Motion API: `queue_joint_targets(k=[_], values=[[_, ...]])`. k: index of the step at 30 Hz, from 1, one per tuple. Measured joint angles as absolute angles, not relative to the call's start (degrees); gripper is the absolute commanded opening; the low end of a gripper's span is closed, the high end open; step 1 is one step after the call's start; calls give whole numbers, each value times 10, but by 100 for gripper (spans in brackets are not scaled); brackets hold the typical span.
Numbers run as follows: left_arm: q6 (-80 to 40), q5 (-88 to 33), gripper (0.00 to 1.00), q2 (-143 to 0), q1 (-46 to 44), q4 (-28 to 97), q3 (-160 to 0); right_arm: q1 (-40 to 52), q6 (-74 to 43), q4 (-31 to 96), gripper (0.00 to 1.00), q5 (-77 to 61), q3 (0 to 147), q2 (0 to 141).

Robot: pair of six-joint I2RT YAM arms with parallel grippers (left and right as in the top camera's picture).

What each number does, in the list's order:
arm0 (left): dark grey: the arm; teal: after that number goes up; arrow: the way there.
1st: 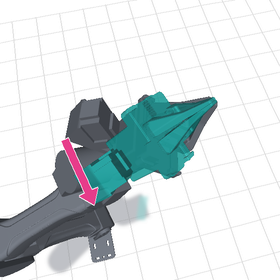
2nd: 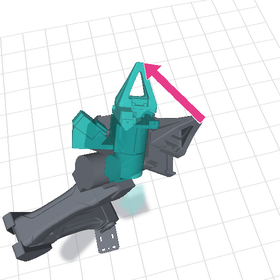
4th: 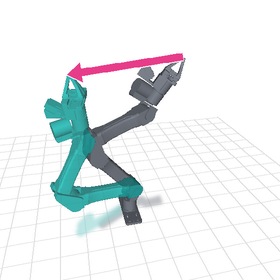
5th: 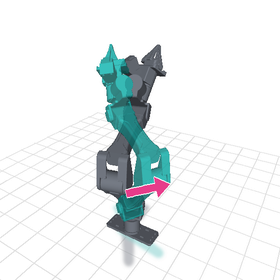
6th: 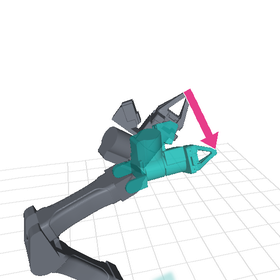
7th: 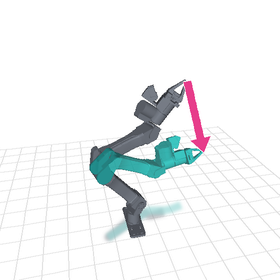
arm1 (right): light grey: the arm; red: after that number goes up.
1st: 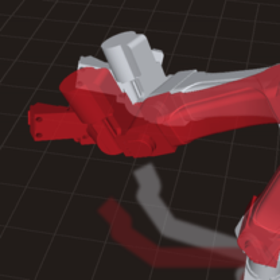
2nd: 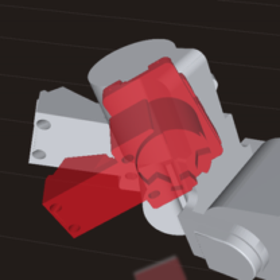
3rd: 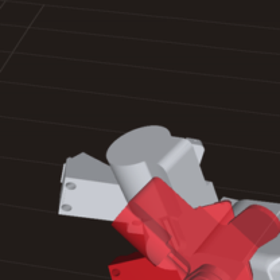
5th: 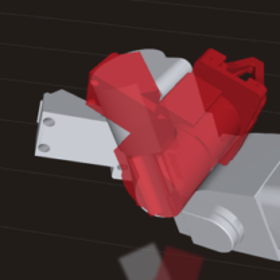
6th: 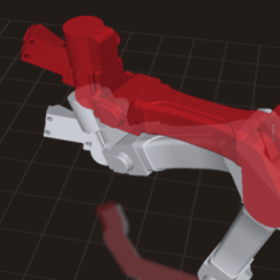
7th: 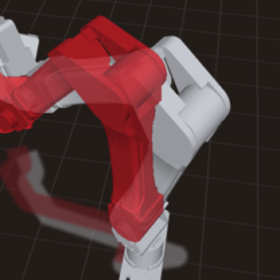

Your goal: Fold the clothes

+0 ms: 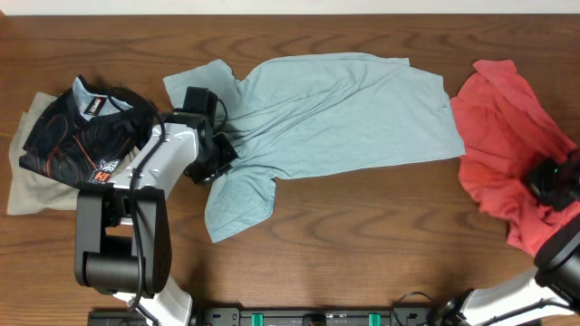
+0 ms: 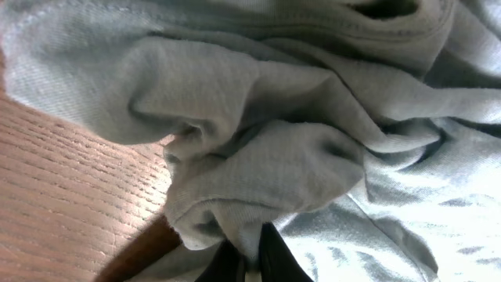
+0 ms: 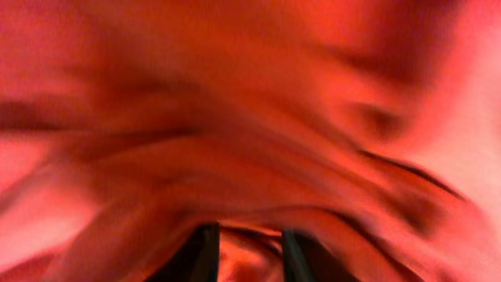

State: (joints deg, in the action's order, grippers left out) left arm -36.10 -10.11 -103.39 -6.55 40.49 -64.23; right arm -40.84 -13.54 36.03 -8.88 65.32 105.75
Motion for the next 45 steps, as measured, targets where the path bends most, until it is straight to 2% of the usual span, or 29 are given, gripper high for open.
queue_joint_targets(k=[4, 8, 17, 28, 33, 39, 45], values=[[-361, -101, 6, -1034, -65, 404, -642, -380, -69, 302, 29, -228, 655, 1002], [-360, -101, 6, -1034, -65, 400, -642, -331, -24, 279, 28, -279, 662, 969], [-360, -101, 6, -1034, -65, 400, -642, -226, 8, 246, 26, -215, 663, 1030], [-360, -101, 6, -1034, -65, 400, -642, -212, 8, 160, 21, -174, 663, 1140], [-360, -101, 6, -1034, -65, 400, -642, -212, 4, 163, 18, -107, 670, 1141], [-360, -101, 6, -1034, -65, 400, -642, -241, -82, 207, 32, 105, 685, 1141], [-360, -101, 6, -1034, -65, 400, -642, -339, -166, 268, 36, 228, 687, 1139]])
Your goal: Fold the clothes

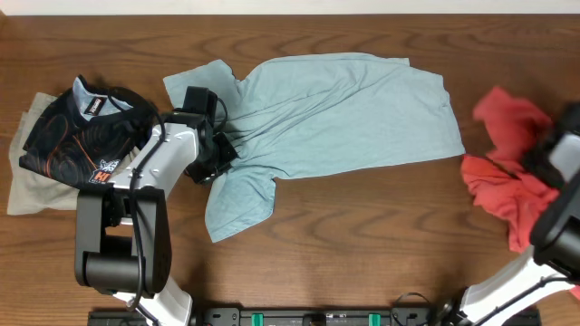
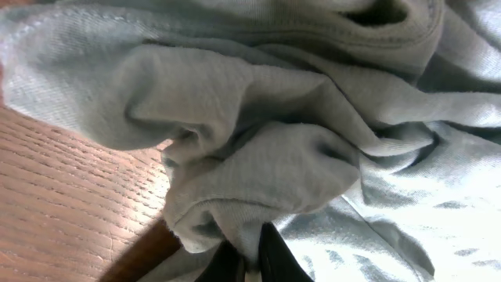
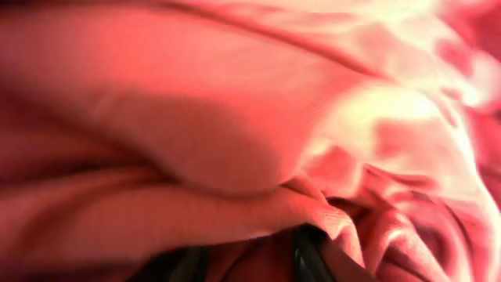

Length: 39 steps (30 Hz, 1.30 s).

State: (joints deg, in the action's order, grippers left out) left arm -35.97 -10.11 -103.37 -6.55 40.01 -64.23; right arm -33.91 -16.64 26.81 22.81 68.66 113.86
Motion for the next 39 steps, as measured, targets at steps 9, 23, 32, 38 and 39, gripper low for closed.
queue_joint_targets(k=[9, 23, 32, 38, 39], values=[[-360, -101, 6, -1034, -65, 399, -642, -403, -197, 276, 45, 182, 665, 1089], [-360, -101, 6, -1034, -65, 399, -642, -261, -123, 417, 57, -89, 668, 890], [-360, -101, 7, -1034, -65, 406, -642, -187, -115, 421, 59, -109, 635, 968], [-360, -101, 6, -1034, -65, 416, -642, -171, -120, 392, 60, -110, 632, 1039], [-360, -101, 6, -1034, -65, 416, -642, -169, -121, 388, 59, -111, 632, 1050]])
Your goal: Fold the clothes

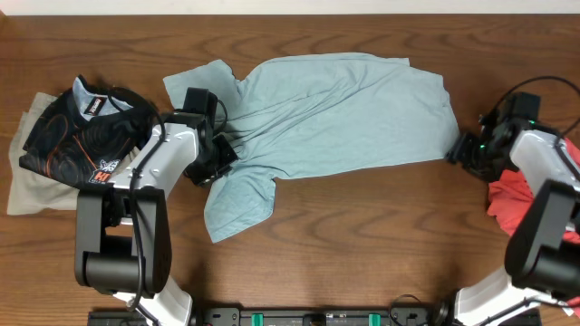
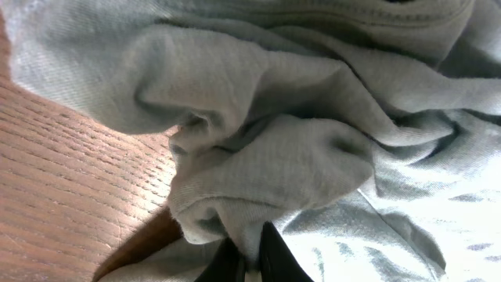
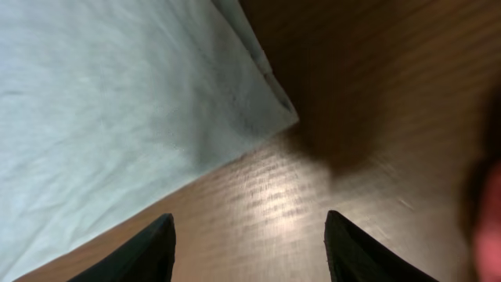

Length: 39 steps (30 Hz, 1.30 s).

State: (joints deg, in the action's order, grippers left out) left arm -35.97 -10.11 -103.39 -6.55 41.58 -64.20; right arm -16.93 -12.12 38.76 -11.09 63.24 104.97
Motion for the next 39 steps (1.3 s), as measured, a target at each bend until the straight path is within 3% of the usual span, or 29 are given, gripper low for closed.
queue_joint_targets(k=[9, 12, 15, 18, 24, 31, 39], values=[[-360, -101, 6, -1034, -65, 415, -642, -157, -142, 314, 53, -119, 647, 1090], [-360, -101, 6, -1034, -65, 415, -642, -157, -149, 293, 40, -121, 651, 1098], [-360, -101, 6, -1034, -65, 416, -642, -157, -156, 282, 13, -120, 652, 1103], [-360, -101, 6, -1034, -65, 416, -642, -157, -160, 279, 1, -121, 652, 1107], [-359, -101, 6, -1034, -65, 416, -642, -157, -161, 288, 1, -126, 653, 1108], [-303, -118, 6, -1033, -67, 427, -642, -167, -145, 383, 1, -130, 659, 1090], [-244, -123, 6, -940, -68, 465, -671, -231, -125, 485, 1, -121, 708, 932]])
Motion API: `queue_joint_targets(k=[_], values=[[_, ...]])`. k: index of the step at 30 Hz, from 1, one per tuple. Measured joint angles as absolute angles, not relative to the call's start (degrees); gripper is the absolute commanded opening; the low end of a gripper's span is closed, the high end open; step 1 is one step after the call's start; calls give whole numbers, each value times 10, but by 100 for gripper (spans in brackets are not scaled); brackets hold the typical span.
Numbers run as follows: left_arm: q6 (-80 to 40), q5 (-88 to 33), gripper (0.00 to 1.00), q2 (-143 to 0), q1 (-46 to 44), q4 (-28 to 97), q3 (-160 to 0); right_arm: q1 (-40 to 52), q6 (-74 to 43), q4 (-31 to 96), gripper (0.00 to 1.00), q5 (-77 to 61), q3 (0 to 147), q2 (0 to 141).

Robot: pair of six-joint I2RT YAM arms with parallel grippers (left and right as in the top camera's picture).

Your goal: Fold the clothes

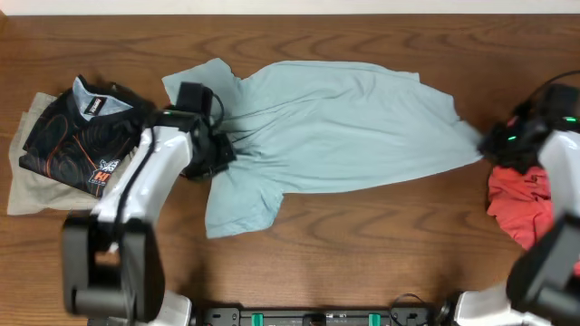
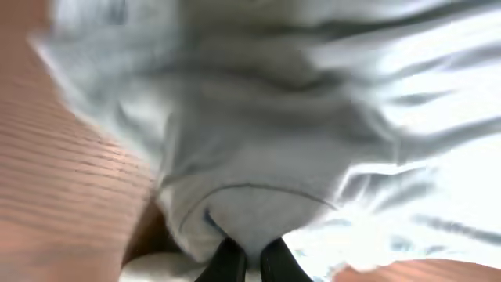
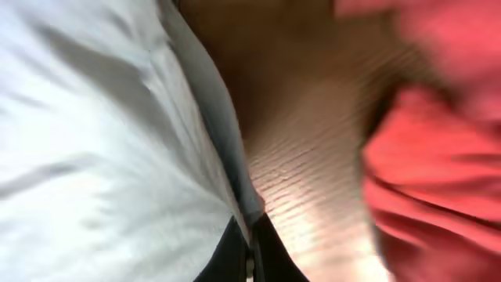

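A light blue t-shirt (image 1: 335, 118) lies spread across the middle of the wooden table. My left gripper (image 1: 216, 154) is shut on bunched cloth at the shirt's left side, near the sleeves; the left wrist view shows the blue t-shirt (image 2: 258, 149) pinched in the left gripper (image 2: 249, 262). My right gripper (image 1: 494, 145) is shut on the shirt's right corner, pulled out to a point. In the right wrist view the right gripper (image 3: 250, 254) pinches the blue t-shirt's hem (image 3: 117, 157).
A red garment (image 1: 526, 204) lies crumpled at the right edge, just below my right gripper. A black patterned garment (image 1: 77, 136) rests on a beige cloth (image 1: 32, 190) at the left.
My right gripper was open next to the shirt's right corner; now it is shut on that corner, which sits further right. The shirt has stretched and shifted. The left gripper holds on.
My right gripper was down in the red garment, then held it raised at the right. Later the red garment lay at the edge and the gripper stood open by the blue shirt's corner. Now it grips that corner. The left gripper kept its hold throughout.
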State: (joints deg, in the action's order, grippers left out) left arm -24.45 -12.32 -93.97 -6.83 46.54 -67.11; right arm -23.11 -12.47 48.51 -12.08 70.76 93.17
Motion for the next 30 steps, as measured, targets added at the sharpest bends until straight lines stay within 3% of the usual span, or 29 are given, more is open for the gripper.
queue_joint_targets(k=[7, 16, 30], values=[[-222, -128, 6, -781, -67, 454, -740, -234, -96, 533, 1, -122, 777, 792], [-216, -130, 6, -613, -22, 330, -752, -234, -78, 540, 1, -121, 879, 681], [-205, -130, 6, -492, 7, 223, -771, -283, -71, 542, 1, -116, 1038, 605]])
